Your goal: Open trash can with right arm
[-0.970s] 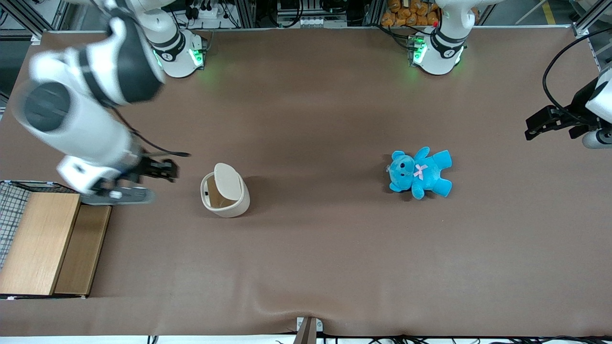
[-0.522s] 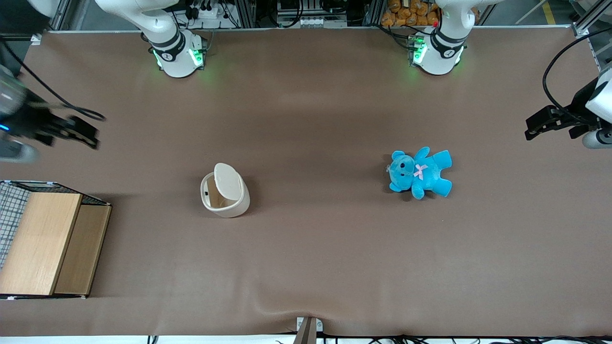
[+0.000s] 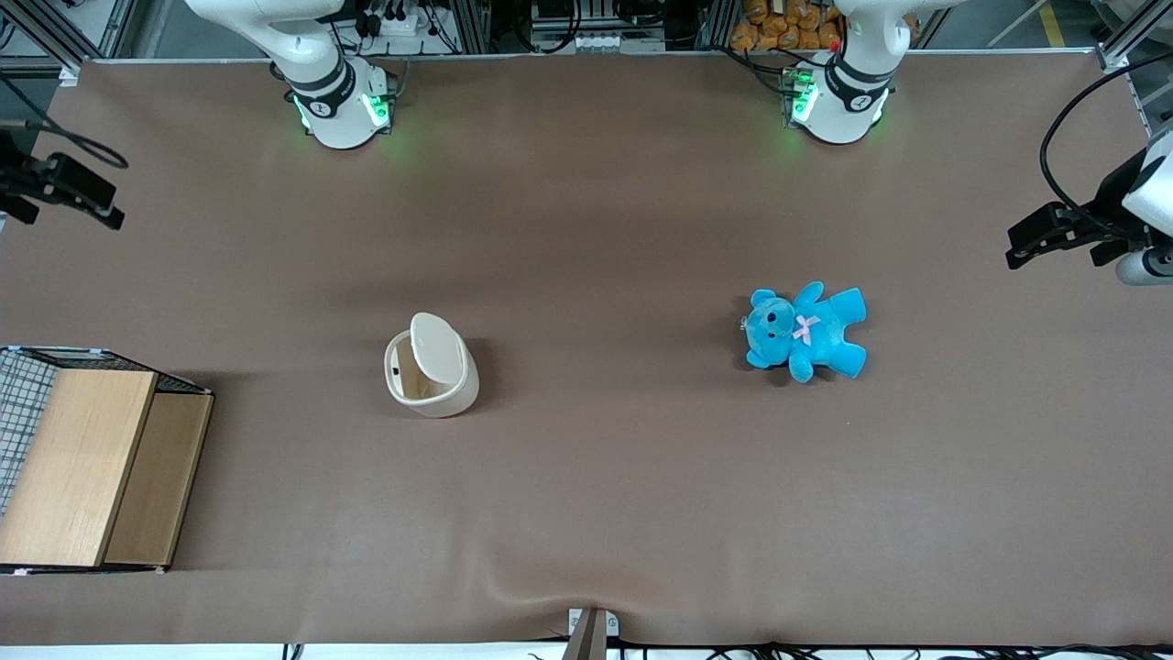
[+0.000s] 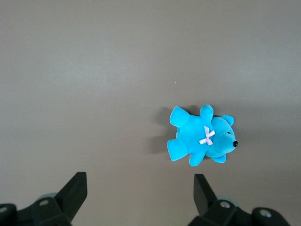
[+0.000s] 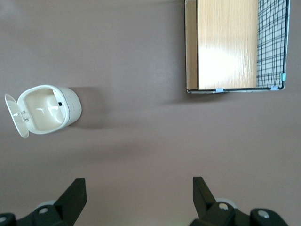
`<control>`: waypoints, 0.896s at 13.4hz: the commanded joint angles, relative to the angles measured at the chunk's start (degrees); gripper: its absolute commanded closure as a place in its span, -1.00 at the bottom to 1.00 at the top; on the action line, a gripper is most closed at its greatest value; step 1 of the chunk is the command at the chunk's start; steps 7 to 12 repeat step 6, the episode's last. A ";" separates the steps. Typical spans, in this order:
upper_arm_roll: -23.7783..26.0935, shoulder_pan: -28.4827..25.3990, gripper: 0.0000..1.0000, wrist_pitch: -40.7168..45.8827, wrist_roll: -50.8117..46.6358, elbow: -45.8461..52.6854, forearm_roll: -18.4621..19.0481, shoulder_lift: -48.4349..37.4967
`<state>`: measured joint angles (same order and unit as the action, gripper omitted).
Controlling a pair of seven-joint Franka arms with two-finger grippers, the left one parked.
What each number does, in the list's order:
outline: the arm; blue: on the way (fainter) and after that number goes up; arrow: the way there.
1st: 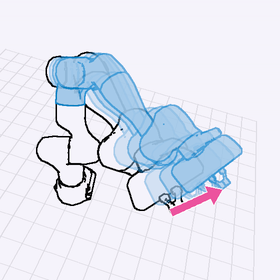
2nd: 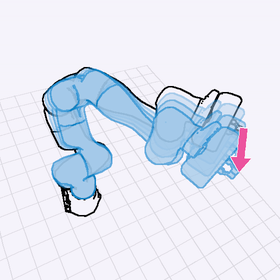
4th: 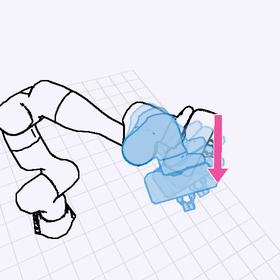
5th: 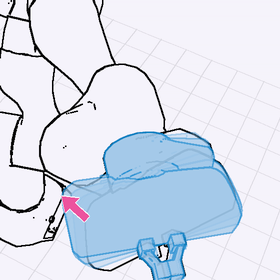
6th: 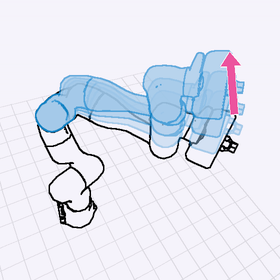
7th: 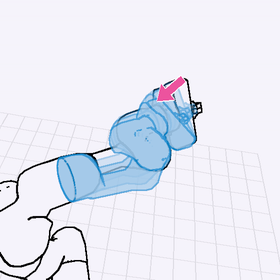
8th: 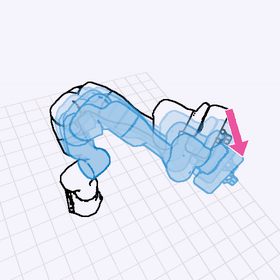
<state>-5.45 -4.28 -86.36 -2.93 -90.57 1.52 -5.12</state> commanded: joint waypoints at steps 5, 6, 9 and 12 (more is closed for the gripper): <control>0.79 0.67 -1.00 -1.18 -0.32 -2.51 -0.38 -2.35; 0.79 0.67 -1.00 -0.92 -0.15 -2.51 -1.08 -2.35; 0.79 0.67 -1.00 -0.92 -0.15 -2.51 -1.08 -2.35; 0.79 0.67 -1.00 -0.92 -0.15 -2.51 -1.08 -2.35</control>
